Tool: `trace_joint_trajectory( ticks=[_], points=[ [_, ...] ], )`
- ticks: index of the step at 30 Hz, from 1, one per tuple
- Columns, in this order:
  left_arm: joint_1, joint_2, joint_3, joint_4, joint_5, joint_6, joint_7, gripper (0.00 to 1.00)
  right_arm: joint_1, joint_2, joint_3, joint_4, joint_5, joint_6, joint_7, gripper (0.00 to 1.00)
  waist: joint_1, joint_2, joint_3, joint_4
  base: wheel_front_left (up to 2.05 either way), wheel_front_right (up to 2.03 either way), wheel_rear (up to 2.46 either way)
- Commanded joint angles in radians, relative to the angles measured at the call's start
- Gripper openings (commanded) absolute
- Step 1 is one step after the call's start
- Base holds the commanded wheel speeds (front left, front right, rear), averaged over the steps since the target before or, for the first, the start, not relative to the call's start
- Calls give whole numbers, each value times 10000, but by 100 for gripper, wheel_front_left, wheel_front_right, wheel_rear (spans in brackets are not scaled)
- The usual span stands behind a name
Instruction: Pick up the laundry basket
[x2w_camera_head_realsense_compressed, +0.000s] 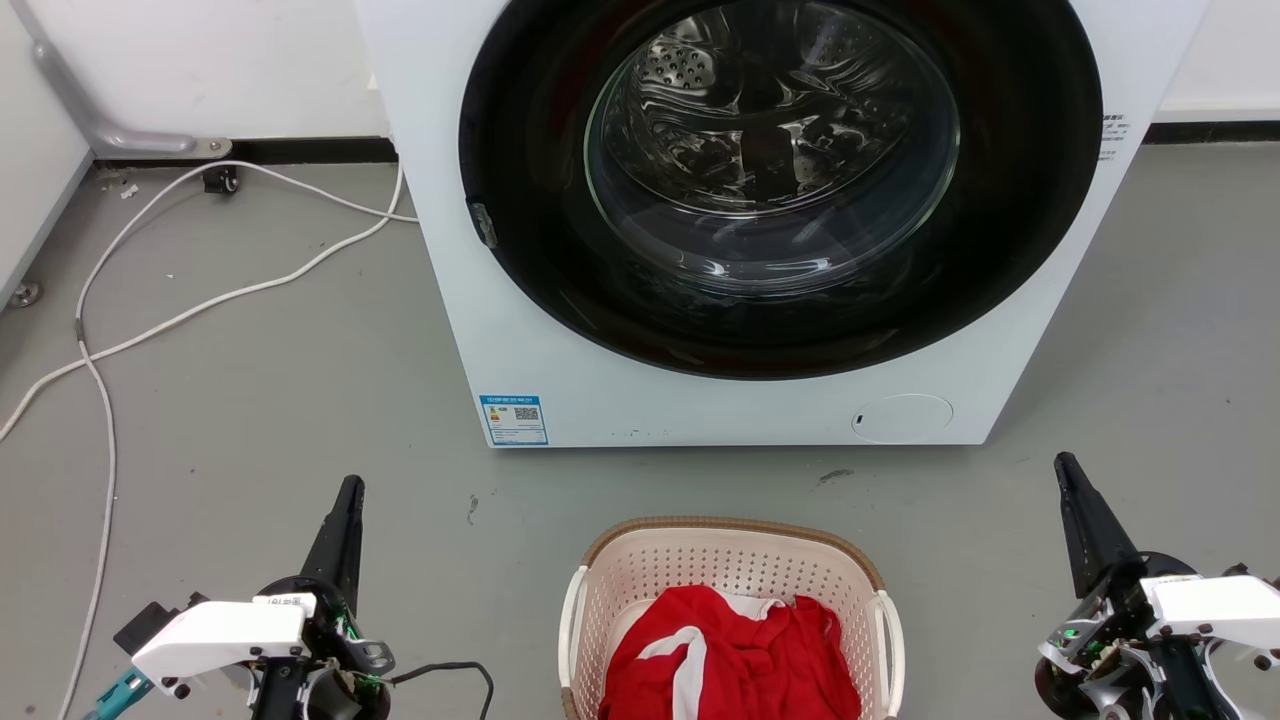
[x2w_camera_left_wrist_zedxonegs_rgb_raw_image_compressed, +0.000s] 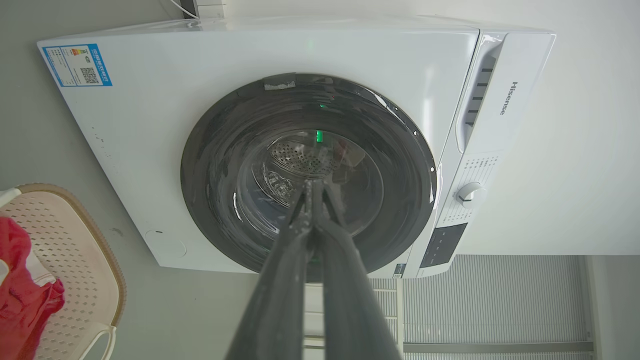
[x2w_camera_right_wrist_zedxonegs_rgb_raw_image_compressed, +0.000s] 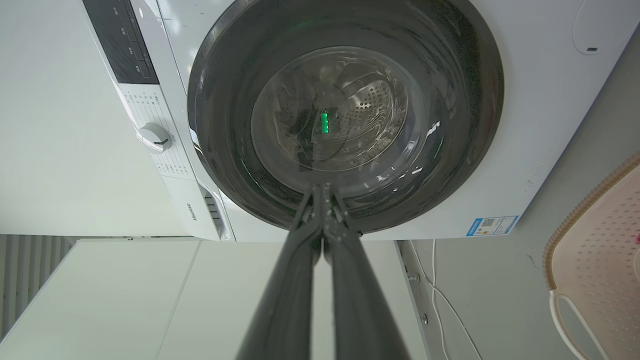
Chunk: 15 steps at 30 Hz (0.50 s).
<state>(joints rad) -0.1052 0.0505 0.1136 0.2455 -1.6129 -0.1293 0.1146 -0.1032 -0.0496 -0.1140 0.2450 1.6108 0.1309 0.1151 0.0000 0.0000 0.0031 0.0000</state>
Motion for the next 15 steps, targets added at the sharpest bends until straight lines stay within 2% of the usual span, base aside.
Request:
trace_joint_trajectory(
  ticks=[1, 15],
  points=[
    [-76, -9, 22, 5, -4, -43, 27, 0, -105, -12, -4, 7, 43, -3, 14, 0, 0, 0, 0, 0, 0, 0, 0],
    [-76, -9, 24, 4, -4, -43, 26, 0, -106, -12, -4, 7, 43, -3, 13, 0, 0, 0, 0, 0, 0, 0, 0]
  ],
)
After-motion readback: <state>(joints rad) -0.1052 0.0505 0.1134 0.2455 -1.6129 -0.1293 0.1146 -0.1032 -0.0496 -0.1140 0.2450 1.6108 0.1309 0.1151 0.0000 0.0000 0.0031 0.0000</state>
